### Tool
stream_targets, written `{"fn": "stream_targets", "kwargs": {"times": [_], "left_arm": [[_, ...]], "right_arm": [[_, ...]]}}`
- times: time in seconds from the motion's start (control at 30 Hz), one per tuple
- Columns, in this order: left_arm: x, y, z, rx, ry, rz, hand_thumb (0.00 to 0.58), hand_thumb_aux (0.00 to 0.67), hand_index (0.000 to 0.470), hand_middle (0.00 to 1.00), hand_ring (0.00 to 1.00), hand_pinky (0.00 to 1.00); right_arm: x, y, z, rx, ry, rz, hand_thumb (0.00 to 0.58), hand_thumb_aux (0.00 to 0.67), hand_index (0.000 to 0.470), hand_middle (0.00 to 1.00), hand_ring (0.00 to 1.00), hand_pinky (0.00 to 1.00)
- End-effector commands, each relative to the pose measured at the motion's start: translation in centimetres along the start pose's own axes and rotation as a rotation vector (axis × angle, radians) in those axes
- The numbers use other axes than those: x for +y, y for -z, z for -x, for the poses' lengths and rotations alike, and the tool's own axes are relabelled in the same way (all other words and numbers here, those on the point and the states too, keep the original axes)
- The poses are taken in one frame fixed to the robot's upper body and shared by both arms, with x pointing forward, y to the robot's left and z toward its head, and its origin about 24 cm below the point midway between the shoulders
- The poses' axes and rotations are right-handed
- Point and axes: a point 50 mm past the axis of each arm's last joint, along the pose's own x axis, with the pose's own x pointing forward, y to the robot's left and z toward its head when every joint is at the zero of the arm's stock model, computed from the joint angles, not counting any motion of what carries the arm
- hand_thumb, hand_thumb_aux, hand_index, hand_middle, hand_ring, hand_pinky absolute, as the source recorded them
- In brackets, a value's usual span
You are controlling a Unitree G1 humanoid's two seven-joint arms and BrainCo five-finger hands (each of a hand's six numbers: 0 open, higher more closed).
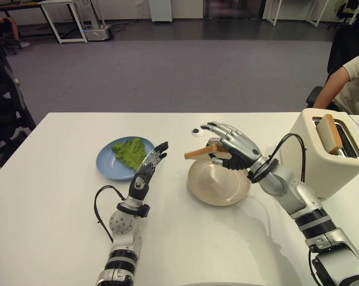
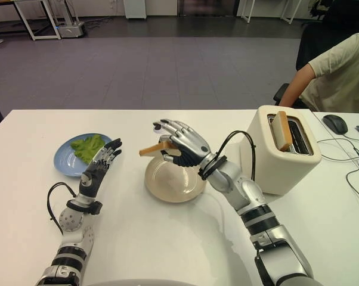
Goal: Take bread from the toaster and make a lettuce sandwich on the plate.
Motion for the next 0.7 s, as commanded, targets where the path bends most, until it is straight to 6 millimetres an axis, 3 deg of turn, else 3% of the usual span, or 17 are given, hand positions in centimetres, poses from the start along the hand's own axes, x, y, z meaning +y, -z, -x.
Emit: {"fn": "stream_targets", "kwargs": {"times": [0.03, 0.1, 0.13, 0.17, 0.2, 0.37, 0.5, 0.6, 0.7], "left_arm": [[1.2, -1.3, -0.6, -0.023, -0.027, -0.005, 0.0, 0.0, 0.0, 0.0, 0.0, 0.0], [2.0, -2.4, -0.8, -0.032, -0.036, -0.014, 0.0, 0.0, 0.0, 0.0, 0.0, 0.0], [2.5, -2.9, -0.8, -0.035, -0.042, -0.024, 0.0, 0.0, 0.0, 0.0, 0.0, 0.0], [3.0, -3.4, -0.8, -0.035, -0.05, -0.038, 0.0, 0.0, 0.0, 0.0, 0.0, 0.0], [3.5, -3.8, -0.7, -0.034, -0.059, -0.05, 0.0, 0.0, 0.0, 0.0, 0.0, 0.0], [5.4, -4.8, -0.4, -0.004, -0.091, -0.096, 0.0, 0.0, 0.0, 0.0, 0.0, 0.0], [7.5, -4.2, -0.4, 0.117, -0.07, -0.248, 0.0, 0.0, 0.0, 0.0, 0.0, 0.0], [10.7, -2.6, -0.6, 0.352, -0.056, -0.512, 0.0, 0.0, 0.0, 0.0, 0.0, 0.0], [13.6, -1.1, -1.5, 0.586, 0.089, -1.031, 0.0, 0.0, 0.0, 0.0, 0.0, 0.0]], "right_arm": [[1.6, 0.4, 1.5, -0.028, -0.044, 0.079, 0.58, 0.67, 0.47, 0.0, 0.0, 0.0], [2.0, 0.0, 2.0, -0.058, -0.056, 0.094, 0.58, 0.67, 0.47, 0.0, 0.0, 0.0], [2.2, -0.3, 2.2, -0.072, -0.059, 0.099, 0.568, 0.575, 0.404, 0.0, 0.0, 0.0], [2.3, -0.6, 2.5, -0.093, -0.06, 0.102, 0.503, 0.426, 0.299, 0.0, 0.0, 0.0], [2.3, -1.0, 2.7, -0.11, -0.06, 0.105, 0.0, 0.0, 0.0, 0.0, 0.0, 0.0], [2.0, -2.3, 3.4, -0.166, -0.065, 0.067, 0.0, 0.0, 0.0, 0.0, 0.0, 0.0], [2.0, -1.7, 4.0, -0.136, -0.087, 0.031, 0.0, 0.0, 0.0, 0.0, 0.0, 0.0], [1.9, -1.2, 4.1, -0.098, -0.067, -0.005, 0.0, 0.0, 0.0, 0.0, 0.0, 0.0], [1.9, -0.8, 4.2, -0.066, -0.042, -0.034, 0.0, 0.0, 0.0, 0.0, 0.0, 0.0]]}}
